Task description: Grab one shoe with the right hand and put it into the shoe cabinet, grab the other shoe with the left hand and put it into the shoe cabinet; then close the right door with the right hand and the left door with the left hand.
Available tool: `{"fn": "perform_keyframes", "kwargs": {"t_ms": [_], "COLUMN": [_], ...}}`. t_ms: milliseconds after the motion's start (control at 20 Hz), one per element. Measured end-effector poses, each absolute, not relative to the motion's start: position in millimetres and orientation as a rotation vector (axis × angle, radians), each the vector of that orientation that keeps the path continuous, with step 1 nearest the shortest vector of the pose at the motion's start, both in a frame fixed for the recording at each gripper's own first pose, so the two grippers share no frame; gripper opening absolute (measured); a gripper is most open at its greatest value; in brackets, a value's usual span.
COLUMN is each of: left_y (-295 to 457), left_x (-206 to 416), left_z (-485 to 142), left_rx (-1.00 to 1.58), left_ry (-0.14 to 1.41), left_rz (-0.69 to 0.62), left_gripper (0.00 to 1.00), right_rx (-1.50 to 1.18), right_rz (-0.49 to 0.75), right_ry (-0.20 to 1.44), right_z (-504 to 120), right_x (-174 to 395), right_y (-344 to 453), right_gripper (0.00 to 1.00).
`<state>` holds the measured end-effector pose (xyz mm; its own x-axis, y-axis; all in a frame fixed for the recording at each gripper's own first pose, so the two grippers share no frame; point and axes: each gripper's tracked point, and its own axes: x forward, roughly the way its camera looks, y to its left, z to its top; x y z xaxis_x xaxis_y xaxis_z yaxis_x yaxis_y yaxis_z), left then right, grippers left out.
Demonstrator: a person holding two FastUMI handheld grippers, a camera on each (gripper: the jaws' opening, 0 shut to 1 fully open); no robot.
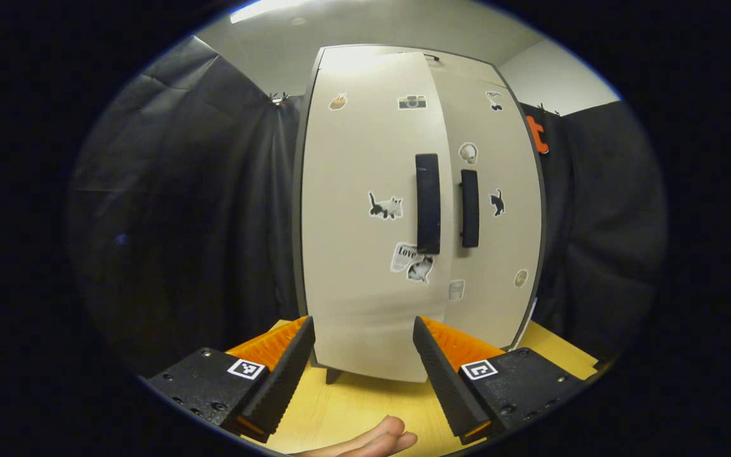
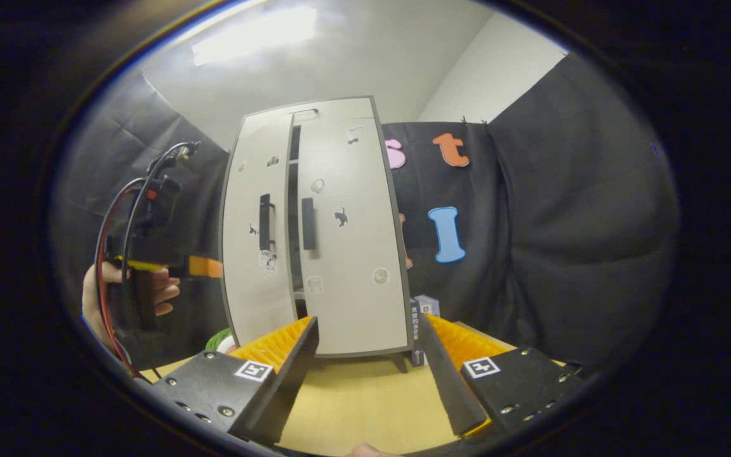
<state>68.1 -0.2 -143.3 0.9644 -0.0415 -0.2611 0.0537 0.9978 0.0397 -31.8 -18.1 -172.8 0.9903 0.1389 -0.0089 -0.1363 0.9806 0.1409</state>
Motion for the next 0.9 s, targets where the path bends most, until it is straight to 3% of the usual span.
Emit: {"fn": "perform_keyframes", "kwargs": {"t_ms": [350,900], "left_y": [-7,-13], "left_x": [12,-4], "left_z": [-176,-104], "left_rx": [0.022,-0.053], "left_ry": [0.258,-0.005], "left_rz": [-0.081,-0.128], "left_gripper": [0.96,0.96], "right_rx": [0.116,0.133], "right_rz": [0.169,0.160], "right_ry": [0.026,0.011], "right_z": [-180,-178], "right_x": [-30,-36], "right_y": [-10,-17], "right_gripper": [0.96,0.97]}}
